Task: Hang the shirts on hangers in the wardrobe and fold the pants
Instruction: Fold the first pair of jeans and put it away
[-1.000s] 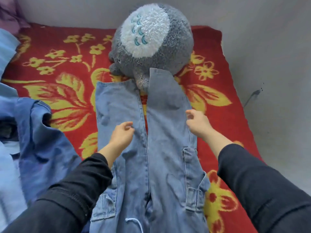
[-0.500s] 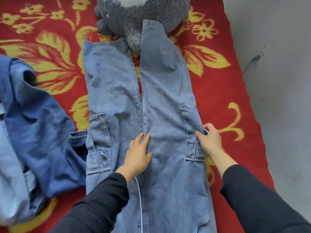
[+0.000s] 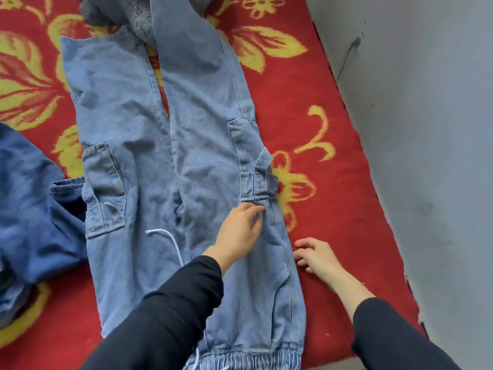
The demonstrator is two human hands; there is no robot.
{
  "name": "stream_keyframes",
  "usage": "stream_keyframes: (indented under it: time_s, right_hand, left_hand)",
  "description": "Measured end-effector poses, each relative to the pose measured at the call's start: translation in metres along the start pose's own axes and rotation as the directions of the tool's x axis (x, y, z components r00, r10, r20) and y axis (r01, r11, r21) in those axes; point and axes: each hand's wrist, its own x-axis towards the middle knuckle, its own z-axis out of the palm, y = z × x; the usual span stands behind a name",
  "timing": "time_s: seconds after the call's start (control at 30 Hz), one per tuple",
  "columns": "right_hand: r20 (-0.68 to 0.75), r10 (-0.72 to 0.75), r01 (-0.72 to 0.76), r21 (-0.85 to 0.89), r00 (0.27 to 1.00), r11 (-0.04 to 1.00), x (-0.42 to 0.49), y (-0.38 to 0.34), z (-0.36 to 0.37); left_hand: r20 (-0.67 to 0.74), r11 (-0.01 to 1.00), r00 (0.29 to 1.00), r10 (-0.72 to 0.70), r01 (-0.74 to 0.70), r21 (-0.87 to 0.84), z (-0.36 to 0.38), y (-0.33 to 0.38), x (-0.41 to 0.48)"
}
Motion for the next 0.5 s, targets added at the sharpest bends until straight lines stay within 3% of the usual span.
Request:
stream_keyframes:
  time_s: [0.17, 0.3, 0.4, 0.47, 0.5]
  right_hand:
    - [0.155, -0.139, 0.143, -0.014, 0.978, 0.99, -0.023, 0.022, 0.01]
    - [0.336, -0.181, 0.179, 0.036, 0.924, 0.983, -0.037, 0.024, 0.008]
    - [0.407, -0.148, 0.156, 0.014, 0.901, 0.988, -0.049, 0.021, 0.007]
    - [0.456, -0.101, 0.126, -0.024, 0.884, 0.992, -0.059, 0.014, 0.009]
    - [0.492, -0.069, 0.11, -0.055, 0.868, 0.992, -0.064, 0.008, 0.012]
  left_hand:
    - [0.102, 0.933, 0.969, -0.225, 0.184, 0.31, 0.02, 0.022, 0.038]
    - [0.09, 0.852, 0.961, -0.261, 0.185, 0.489, 0.032, 0.035, 0.045]
    - [0.061, 0.919, 0.964, -0.258, 0.225, 0.325, 0.023, 0.033, 0.04]
    - [0.083, 0.945, 0.942, -0.326, 0.323, 0.045, 0.003, 0.023, 0.031]
    - [0.148, 0.911, 0.916, -0.372, 0.391, -0.13, -0.012, 0.016, 0.024]
